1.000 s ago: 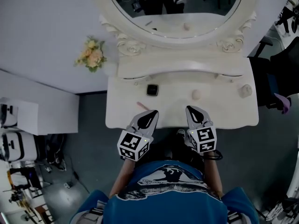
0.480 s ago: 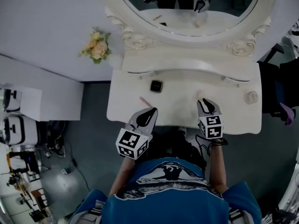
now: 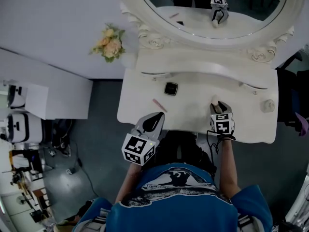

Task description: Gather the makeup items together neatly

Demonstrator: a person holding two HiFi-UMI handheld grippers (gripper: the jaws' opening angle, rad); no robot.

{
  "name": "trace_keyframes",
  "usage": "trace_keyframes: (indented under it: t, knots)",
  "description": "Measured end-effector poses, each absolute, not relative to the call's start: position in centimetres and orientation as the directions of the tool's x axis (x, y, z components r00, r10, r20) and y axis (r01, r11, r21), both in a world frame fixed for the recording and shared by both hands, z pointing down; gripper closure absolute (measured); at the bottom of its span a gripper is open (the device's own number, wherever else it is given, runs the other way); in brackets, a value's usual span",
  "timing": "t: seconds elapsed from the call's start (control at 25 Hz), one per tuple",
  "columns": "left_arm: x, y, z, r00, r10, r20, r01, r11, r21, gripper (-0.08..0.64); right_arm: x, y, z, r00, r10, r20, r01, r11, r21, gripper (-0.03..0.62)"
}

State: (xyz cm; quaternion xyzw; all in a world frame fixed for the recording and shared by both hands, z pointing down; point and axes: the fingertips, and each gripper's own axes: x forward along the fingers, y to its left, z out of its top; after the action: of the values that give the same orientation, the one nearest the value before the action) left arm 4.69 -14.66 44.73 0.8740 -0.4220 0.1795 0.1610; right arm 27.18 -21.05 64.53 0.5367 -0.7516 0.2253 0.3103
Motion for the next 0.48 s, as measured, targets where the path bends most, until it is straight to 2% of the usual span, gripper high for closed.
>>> trace_keyframes:
  t: [0.28,0.48]
  knots:
    - [3.5,-15.6,44.9,0.603,-0.663,0.444,-0.778,-0.612,0.142,0.548,26.6,-21.0,64.5,-0.176,-0.682,0.710,-0.945,0.318,0.071,0.454]
    - [1.7,-16.3,44.7,0.603,-0.670,0.432,-0.780,-0.608,0.146,0.548,24.1,-21.3,62.7,-0.207,-0.700,0.684,-0.939,0.338,0.063,0.454]
